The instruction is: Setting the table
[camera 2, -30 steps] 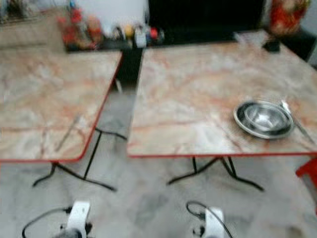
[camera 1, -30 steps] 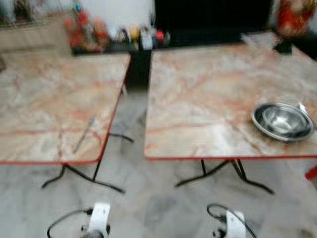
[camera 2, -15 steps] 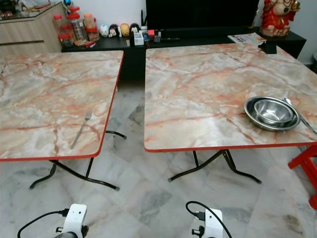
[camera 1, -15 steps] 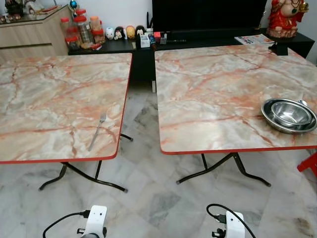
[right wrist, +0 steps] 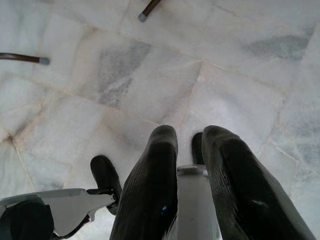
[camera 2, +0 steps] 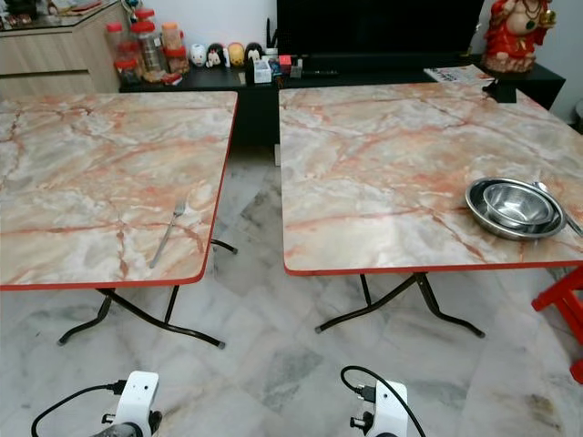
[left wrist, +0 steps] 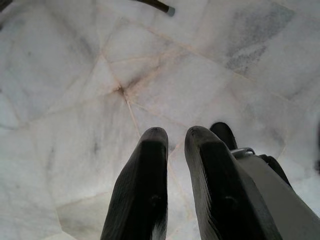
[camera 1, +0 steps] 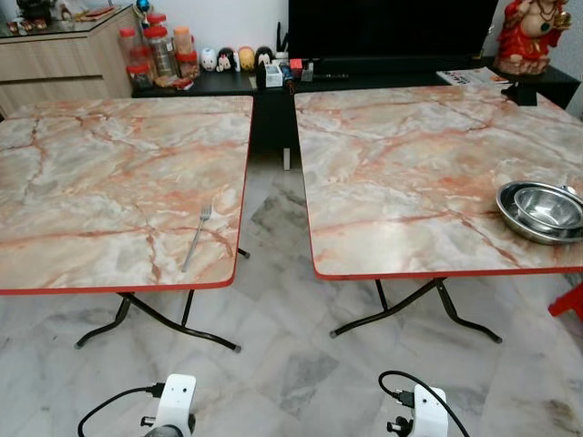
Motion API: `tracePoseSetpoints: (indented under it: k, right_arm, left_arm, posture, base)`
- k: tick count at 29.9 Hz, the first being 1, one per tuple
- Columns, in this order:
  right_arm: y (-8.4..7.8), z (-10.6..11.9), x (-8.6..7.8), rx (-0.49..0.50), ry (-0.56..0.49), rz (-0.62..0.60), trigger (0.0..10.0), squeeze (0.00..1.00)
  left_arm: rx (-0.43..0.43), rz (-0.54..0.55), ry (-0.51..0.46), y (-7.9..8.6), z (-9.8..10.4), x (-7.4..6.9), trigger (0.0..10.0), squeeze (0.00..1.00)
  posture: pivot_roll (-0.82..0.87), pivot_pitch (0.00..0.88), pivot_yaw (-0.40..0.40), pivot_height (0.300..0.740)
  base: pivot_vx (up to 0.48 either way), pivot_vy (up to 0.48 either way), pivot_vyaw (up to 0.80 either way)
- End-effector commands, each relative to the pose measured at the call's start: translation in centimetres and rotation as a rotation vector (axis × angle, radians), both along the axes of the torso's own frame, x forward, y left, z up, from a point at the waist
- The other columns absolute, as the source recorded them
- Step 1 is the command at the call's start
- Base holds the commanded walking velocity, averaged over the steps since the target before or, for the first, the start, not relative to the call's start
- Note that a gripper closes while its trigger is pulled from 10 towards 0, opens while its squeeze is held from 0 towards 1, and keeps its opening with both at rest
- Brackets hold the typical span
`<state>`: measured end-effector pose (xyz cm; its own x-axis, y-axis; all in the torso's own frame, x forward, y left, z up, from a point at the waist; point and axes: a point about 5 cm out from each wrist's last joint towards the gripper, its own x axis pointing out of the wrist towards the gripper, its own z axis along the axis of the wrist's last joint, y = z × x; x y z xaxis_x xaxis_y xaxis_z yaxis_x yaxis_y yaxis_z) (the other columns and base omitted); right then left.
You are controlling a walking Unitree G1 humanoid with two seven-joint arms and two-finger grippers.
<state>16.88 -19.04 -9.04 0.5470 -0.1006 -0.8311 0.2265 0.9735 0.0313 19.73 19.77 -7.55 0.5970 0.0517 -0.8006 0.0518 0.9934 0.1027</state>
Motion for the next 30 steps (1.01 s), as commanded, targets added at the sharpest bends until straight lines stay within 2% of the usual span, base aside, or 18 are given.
tracePoseSetpoints:
  k: [1, 8, 30]
  right_arm:
    - [-0.21, 0.08, 0.12, -0.003, -0.006, -0.023, 10.0, 0.00]
    - [0.10, -0.14, -0.32, 0.005, 0.003, -0.030, 10.0, 0.00]
    - [0.77, -0.22, -0.31, 0.019, 0.003, -0.030, 10.0, 0.00]
  left_arm:
    - [0.000, 0.002, 0.005, 0.03, 0.08, 0.19, 10.0, 0.00]
    - [0.003, 0.004, 0.006, 0.17, 0.10, 0.18, 10.0, 0.00]
    - [0.002, 0.015, -0.001, 0.29, 0.23, 0.40, 10.0, 0.00]
  posture:
    - [-0.08, 0.000, 0.066, 0.740]
    - [-0.07, 0.000, 0.072, 0.740]
    - [-0.06, 0.000, 0.079, 0.740]
  base:
    - [0.000, 0.334, 0.00]
    - [0.000, 0.335, 0.00]
    - [0.000, 0.480, 0.00]
